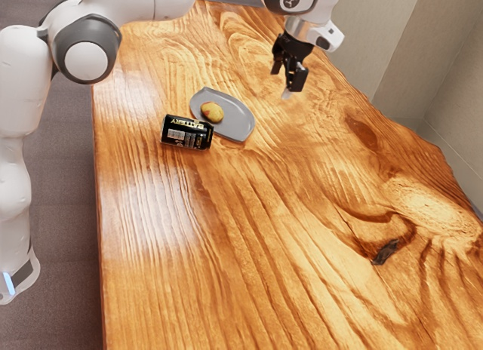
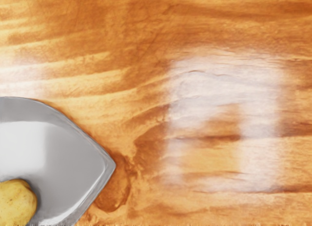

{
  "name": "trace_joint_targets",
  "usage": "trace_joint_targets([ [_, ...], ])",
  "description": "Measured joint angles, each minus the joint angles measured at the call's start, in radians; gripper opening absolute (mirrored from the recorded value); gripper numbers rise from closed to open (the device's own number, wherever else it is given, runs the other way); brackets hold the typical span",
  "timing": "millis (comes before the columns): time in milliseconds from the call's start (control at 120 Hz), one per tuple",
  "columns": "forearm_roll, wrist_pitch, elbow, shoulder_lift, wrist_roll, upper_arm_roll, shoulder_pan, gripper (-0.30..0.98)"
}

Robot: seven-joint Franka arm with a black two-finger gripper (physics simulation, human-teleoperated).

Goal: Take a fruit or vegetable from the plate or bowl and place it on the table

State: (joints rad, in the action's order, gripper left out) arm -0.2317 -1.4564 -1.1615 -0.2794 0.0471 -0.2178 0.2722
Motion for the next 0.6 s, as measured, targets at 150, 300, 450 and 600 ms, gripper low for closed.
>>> trace_joint_targets([
  [150,-0.018,0.02,0.002,-0.002,0.019,0.0,0.007,0.69],
  [300,0.035,0.03,0.004,0.001,0.033,-0.003,0.058,0.69],
  [450,0.102,0.036,0.007,0.038,0.044,-0.003,0.062,0.69],
  [600,0.112,0.038,0.015,0.032,0.053,0.004,0.086,0.69],
])
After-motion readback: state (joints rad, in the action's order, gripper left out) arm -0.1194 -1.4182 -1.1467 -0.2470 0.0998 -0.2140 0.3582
